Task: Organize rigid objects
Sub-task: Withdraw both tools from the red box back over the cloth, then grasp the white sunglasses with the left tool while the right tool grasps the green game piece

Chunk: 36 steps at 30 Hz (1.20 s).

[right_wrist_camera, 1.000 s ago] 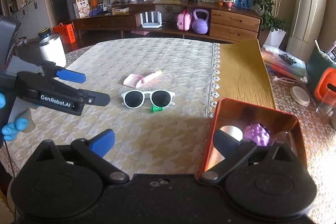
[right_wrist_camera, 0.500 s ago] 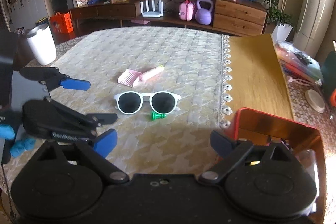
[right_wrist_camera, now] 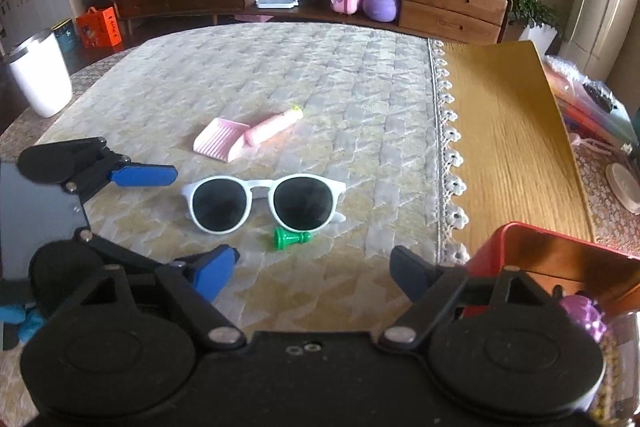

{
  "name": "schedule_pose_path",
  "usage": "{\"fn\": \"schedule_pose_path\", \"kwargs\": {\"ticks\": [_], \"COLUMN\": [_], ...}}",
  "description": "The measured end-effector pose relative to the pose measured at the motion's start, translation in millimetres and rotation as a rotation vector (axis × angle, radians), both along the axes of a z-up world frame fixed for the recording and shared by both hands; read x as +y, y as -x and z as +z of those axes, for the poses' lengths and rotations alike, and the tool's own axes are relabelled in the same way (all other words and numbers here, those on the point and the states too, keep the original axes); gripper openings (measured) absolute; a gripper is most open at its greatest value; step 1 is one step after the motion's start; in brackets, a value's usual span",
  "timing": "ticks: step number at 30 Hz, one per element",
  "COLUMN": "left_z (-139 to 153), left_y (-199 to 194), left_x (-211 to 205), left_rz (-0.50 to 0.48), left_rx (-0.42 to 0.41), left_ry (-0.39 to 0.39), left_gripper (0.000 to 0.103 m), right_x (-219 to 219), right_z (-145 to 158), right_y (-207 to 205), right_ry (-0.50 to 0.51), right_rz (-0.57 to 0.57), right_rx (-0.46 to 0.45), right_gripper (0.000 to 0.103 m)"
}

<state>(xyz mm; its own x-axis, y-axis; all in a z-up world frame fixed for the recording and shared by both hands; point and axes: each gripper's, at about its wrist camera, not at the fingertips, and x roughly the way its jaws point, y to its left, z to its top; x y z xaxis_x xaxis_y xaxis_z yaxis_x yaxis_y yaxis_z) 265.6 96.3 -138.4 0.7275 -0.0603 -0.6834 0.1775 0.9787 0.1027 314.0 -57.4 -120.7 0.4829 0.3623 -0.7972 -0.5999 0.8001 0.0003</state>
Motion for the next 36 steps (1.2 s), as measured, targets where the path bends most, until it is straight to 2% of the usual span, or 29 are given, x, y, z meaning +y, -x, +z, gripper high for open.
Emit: {"fn": "schedule_pose_path", "kwargs": {"ticks": [2,4,6,12,15,17,21,26,36], "left_z": [0,-1,-2,-2,-3,-3,-3,-3,5], "left_y": [-2,-3,-5,0,-1,-2,-4,-2,1], "left_x": [-1,-2,0,-5,-4,-2,-4,-8,-9], "left_rz": [-0.007,-0.014,-0.018,-0.066,-0.072,-0.07,-0.082,-0.091,-0.055], "left_rx": [-0.015,-0.028,-0.03,-0.054,-0.052,-0.047,-0.042,-0.048,-0.01], "left_ry": [-0.01,-0.031,-0.023,-0.04,-0.034,-0.02,-0.006,-0.026,0.007], "left_gripper": [0.084,0.078,0.078,0.063,0.062,0.062,0.051,0.049,0.048], "right_x": [4,7,9,13,14,16,19,20,2], "right_z": [-5,-8,-9,-15,-20,-21,-22,-21,-11], "right_y": [-3,-6,-9,-17,-21,-20,-18,-17,-2], "right_ry": [0.007,0.005,-0.007,-0.021,-0.022,-0.017,-0.004,-0.002,-0.031], "right_rz": [-0.002,0.001,0.001,0.002,0.001,0.005,0.019,0.025,0.007], "right_rx": [0.005,0.01,0.019,0.048,0.066,0.059,0.042,0.028,0.025], "right_gripper": [0.077,0.073,0.071,0.057,0.05,0.05,0.045,0.025,0.024]}}
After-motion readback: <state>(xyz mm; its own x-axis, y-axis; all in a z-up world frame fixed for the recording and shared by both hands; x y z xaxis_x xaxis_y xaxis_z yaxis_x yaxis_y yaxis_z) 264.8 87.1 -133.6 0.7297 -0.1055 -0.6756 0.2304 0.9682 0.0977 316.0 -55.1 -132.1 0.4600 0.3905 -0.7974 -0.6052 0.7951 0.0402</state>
